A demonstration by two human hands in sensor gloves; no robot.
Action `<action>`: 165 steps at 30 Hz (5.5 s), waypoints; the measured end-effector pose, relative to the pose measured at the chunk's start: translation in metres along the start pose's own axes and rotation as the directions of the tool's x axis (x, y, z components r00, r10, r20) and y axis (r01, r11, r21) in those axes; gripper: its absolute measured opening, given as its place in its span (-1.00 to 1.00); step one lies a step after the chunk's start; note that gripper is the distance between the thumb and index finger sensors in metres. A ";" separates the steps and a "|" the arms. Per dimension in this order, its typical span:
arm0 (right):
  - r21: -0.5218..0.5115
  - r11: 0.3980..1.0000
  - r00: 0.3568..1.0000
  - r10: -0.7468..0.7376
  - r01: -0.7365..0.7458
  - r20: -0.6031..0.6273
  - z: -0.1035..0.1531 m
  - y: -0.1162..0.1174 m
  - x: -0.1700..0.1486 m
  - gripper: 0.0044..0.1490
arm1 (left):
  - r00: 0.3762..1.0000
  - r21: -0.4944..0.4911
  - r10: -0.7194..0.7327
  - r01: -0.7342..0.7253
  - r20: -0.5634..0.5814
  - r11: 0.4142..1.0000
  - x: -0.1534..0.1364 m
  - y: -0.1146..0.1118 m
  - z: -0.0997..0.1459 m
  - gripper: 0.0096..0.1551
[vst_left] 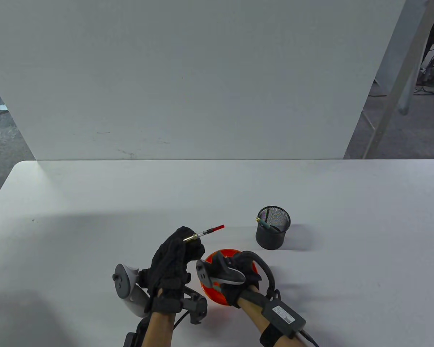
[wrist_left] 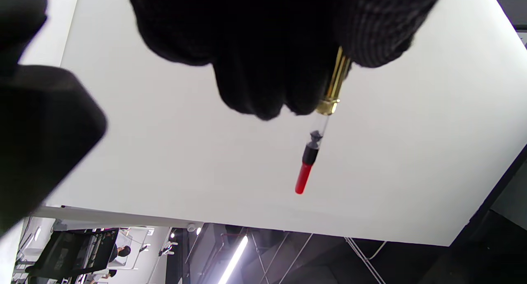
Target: Assemble fountain pens from components
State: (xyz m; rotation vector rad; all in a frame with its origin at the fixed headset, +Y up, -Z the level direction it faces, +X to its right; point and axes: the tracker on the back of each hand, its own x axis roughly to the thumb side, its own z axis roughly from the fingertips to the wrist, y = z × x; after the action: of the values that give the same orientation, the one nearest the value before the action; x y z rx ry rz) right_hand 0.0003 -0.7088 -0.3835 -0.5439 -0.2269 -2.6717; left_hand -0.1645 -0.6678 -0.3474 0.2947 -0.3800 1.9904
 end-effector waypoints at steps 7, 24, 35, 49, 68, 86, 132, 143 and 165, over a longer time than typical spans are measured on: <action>-0.308 0.848 0.899 -0.432 0.432 0.071 0.067 -0.056 -0.051 -0.41 | 1.000 0.010 0.023 -0.023 -0.017 1.000 -0.004 0.001 0.001 -0.55; 0.038 -0.770 -0.633 -0.494 0.637 0.596 0.114 0.005 -0.117 -0.52 | 0.997 -0.154 0.016 -0.028 -0.076 0.988 -0.014 -0.031 0.007 -0.54; 0.071 -0.786 -0.670 -0.473 0.614 0.572 0.112 0.009 -0.113 -0.52 | 0.996 -0.170 -0.052 0.040 -0.067 0.985 -0.016 -0.031 0.007 -0.54; -0.089 -0.557 -0.427 -0.719 0.825 0.549 0.105 0.013 -0.102 -0.52 | 0.969 -0.218 -0.244 0.232 -0.030 0.948 -0.016 -0.038 0.010 -0.53; -0.440 0.019 0.216 -0.890 0.898 0.402 0.112 0.013 -0.117 0.12 | 0.979 -0.156 -0.078 0.049 -0.187 0.987 -0.034 -0.035 0.012 -0.51; -0.549 -0.146 0.143 -0.882 0.823 0.449 0.114 0.023 -0.132 -0.44 | 0.967 -0.187 -0.171 0.135 -0.190 0.973 -0.038 -0.034 0.011 -0.51; -0.467 -0.192 0.062 -0.878 0.863 0.474 0.095 0.038 -0.128 -0.47 | 0.944 -0.188 -0.253 0.215 -0.211 0.958 -0.041 -0.026 0.006 -0.50; -0.559 -0.184 0.079 -0.908 0.808 0.412 0.095 0.041 -0.130 -0.30 | 0.942 -0.252 -0.244 0.185 -0.229 0.950 -0.044 -0.034 0.005 -0.50; -0.488 -0.128 0.095 -0.909 0.864 0.406 0.091 0.041 -0.126 -0.45 | 0.938 -0.171 -0.263 0.228 -0.225 0.959 -0.044 -0.021 0.005 -0.51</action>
State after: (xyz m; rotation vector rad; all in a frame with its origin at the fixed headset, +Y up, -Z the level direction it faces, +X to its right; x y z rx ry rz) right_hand 0.1543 -0.6803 -0.3485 -0.5791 0.7603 -4.2542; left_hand -0.1265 -0.6979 -0.3562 0.0023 -0.3079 1.7180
